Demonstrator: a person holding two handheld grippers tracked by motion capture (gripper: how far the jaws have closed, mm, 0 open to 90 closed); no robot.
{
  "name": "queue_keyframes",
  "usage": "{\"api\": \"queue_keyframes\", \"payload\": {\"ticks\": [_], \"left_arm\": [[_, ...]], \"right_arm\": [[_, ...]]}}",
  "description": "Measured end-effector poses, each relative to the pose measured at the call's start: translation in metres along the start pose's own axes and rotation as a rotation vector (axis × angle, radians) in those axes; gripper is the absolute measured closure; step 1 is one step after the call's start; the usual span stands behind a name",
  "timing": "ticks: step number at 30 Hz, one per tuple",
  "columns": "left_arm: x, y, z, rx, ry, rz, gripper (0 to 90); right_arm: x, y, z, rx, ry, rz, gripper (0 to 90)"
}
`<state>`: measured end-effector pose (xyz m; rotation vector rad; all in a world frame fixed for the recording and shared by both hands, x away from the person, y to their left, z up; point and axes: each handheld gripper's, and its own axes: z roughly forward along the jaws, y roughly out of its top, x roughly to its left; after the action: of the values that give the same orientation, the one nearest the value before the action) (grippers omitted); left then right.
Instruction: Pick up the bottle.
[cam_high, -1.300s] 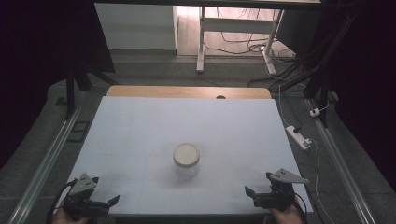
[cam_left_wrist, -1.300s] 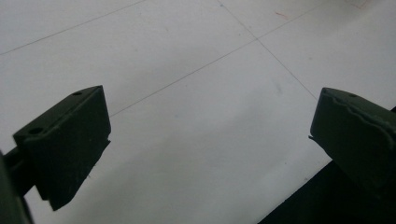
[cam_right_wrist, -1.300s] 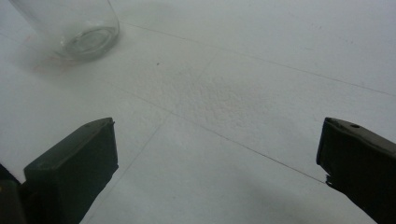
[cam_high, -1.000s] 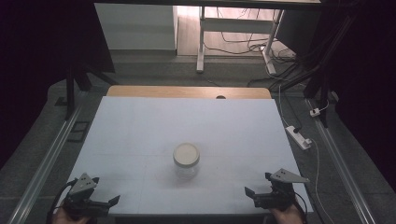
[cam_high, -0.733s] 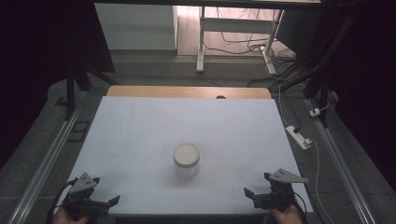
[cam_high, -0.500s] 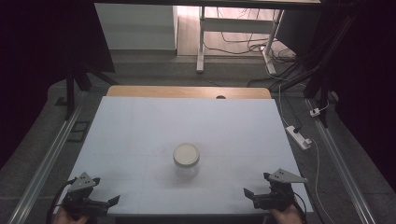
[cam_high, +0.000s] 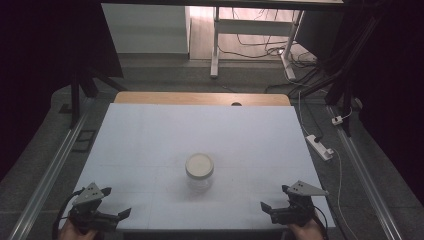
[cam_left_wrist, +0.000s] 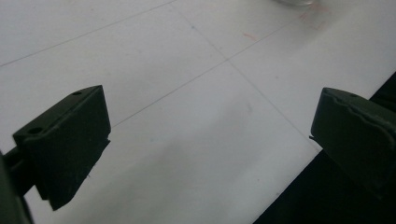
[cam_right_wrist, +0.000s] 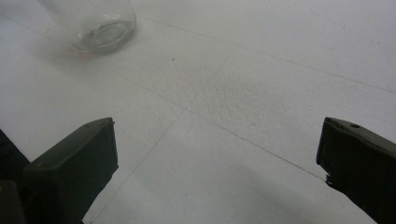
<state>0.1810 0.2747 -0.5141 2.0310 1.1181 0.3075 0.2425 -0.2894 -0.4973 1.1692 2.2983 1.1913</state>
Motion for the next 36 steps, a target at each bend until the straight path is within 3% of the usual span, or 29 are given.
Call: {"api": "queue_keyframes", "payload": {"ticks": [7, 13, 21, 26, 32, 36], "left_arm": [[-0.001, 0.006, 0.006, -0.012, -0.052, 0.029, 0.0], [-0.003, 0.01, 0.013, -0.031, -0.097, 0.085, 0.0], [-0.004, 0.017, 0.017, -0.068, -0.105, 0.097, 0.0], [-0.007, 0.024, 0.027, -0.06, -0.116, 0.089, 0.0], [-0.012, 0.033, 0.04, -0.059, -0.123, 0.12, 0.0], [-0.012, 0.038, 0.046, -0.064, -0.135, 0.116, 0.0]], "right_arm": [[0.0, 0.0, 0.0, 0.002, -0.001, 0.0, 0.0], [0.0, 0.0, 0.0, 0.005, 0.0, -0.002, 0.0], [0.0, 0.0, 0.001, 0.008, 0.0, -0.004, 0.0], [0.001, 0.0, 0.001, 0.012, 0.001, -0.006, 0.0], [0.001, 0.0, 0.002, 0.016, -0.001, -0.012, 0.0], [0.001, 0.0, 0.002, 0.016, 0.001, -0.013, 0.0]]}}
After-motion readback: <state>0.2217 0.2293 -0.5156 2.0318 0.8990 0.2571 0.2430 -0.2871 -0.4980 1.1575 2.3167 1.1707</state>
